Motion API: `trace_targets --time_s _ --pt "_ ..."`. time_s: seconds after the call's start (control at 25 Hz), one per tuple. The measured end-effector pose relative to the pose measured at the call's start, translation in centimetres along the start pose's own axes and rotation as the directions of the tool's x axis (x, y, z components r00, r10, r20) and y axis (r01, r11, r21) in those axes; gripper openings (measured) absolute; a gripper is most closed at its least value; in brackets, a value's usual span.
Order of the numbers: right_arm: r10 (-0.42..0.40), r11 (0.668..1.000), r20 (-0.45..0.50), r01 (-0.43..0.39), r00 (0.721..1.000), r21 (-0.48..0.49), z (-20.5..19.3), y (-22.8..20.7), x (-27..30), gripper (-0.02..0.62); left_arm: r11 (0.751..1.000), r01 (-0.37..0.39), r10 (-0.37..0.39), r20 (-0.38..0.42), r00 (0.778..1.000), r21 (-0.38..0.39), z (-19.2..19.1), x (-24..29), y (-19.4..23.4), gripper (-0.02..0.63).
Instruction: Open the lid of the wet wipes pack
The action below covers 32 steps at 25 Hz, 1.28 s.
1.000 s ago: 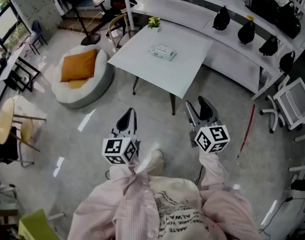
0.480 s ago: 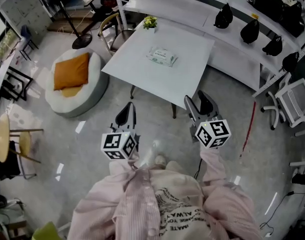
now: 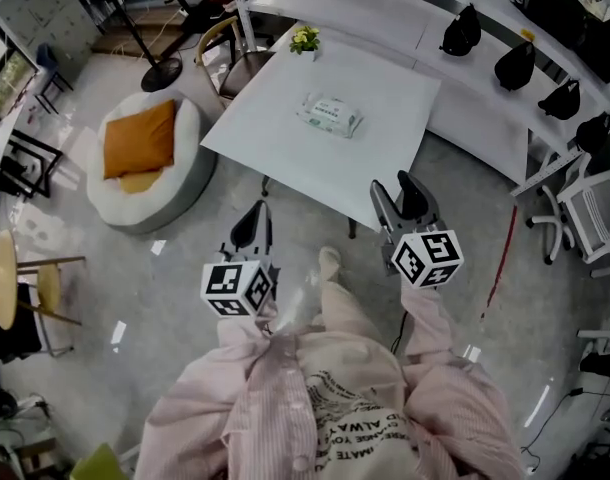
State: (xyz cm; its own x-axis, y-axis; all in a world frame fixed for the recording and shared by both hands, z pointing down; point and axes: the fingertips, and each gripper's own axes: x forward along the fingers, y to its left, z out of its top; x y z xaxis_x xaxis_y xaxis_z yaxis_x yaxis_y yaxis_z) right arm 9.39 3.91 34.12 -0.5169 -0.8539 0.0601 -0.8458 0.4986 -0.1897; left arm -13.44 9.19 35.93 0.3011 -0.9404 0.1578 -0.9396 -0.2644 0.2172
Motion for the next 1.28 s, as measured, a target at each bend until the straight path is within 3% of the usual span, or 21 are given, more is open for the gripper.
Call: trace_targets --time_s 0.76,1.28 --pt "0.025 1.0 -0.139 -0.026 0.99 -0.004 -2.3 -7.8 18.2 0.21 0.998 -0.001 -0.008 -0.123 0.992 -0.069 -0.1 18.4 6.6 -0.002" --pt "0.075 0.995 -0.276 -0.091 0.958 -0.047 -6.9 -10.8 26.3 0.21 0.991 -0.019 -0.01 -0.215 0.977 -0.13 -3.3 26.4 9.8 -0.002"
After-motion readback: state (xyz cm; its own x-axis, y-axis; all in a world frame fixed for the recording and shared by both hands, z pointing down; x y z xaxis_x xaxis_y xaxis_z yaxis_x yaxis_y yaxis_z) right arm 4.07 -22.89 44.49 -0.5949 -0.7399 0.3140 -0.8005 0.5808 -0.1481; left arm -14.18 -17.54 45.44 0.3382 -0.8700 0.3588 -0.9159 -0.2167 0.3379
